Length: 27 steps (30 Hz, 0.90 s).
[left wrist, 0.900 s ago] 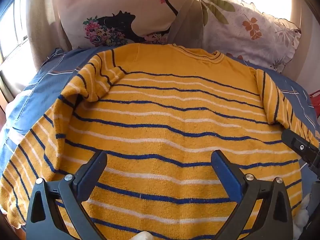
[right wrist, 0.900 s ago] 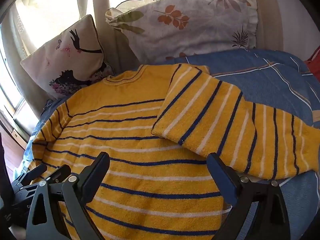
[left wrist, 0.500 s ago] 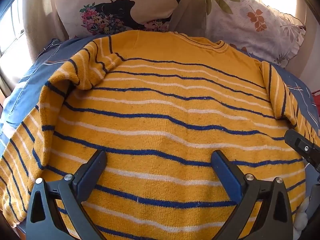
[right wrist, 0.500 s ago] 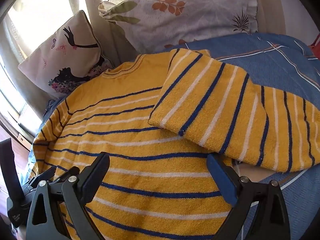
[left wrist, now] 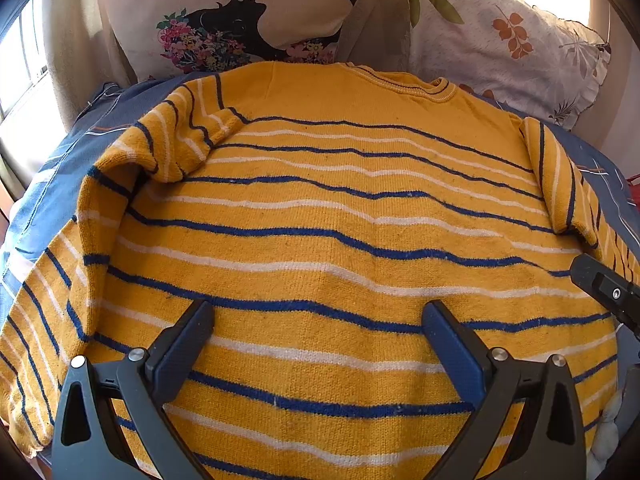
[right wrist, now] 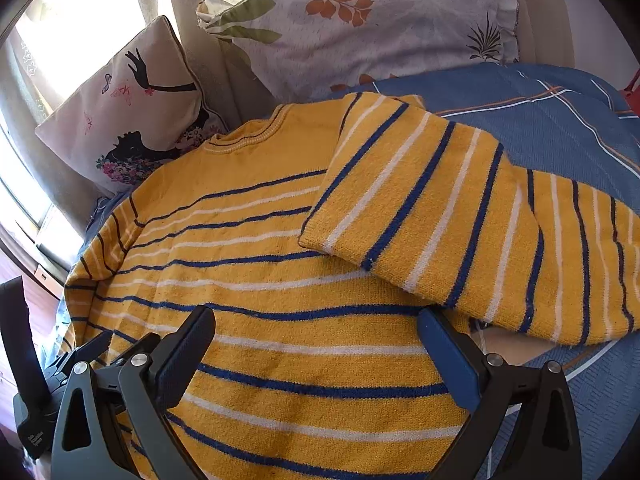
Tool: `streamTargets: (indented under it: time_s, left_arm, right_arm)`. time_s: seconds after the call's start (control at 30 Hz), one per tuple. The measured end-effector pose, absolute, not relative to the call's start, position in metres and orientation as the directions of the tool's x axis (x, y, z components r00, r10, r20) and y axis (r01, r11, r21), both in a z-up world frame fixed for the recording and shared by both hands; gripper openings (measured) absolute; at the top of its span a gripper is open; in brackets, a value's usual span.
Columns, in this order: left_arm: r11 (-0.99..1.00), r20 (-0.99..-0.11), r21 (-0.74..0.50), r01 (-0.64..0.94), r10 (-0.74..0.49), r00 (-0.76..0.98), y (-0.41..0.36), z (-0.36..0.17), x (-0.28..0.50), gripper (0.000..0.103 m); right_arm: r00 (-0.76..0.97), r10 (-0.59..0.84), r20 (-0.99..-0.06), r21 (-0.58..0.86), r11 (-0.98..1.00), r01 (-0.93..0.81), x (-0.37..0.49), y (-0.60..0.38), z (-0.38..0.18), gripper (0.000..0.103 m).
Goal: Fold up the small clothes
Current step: 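Hover both grippers over the striped yellow sweater, positioning near the folded sleeve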
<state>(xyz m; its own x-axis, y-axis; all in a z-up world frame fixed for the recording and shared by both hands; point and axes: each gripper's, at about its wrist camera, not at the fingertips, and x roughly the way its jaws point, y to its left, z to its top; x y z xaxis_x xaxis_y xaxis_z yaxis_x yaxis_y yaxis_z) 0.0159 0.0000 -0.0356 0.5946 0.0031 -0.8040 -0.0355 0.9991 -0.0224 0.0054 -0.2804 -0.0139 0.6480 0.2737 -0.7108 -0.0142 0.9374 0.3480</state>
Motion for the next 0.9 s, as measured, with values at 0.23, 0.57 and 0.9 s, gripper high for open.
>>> streamTargets:
  time_s: [0.23,0.57,0.9]
  left_arm:
    - [0.999,-0.806,-0.022,-0.034,0.003,0.592,0.0001,-0.033,0.0179,0.103]
    - [0.999,-0.807,-0.022,-0.033,0.002,0.591,0.0,-0.0318,0.0191,0.103]
    - [0.999,-0.805,-0.027,-0.035,-0.001,0.593,0.0002,-0.03,0.0192,0.103]
  right_arm:
    - [0.653,0.284,-0.702,0.365,0.931,-0.013,0.0034,-0.2834,-0.0125,0.103]
    - [0.659,0.301,-0.689,0.39,0.921,-0.012,0.0019,-0.2867,-0.011,0.103]
    - [0.665,0.311,-0.679,0.408,0.913,-0.011,-0.0004,-0.2877,-0.0105,0.103]
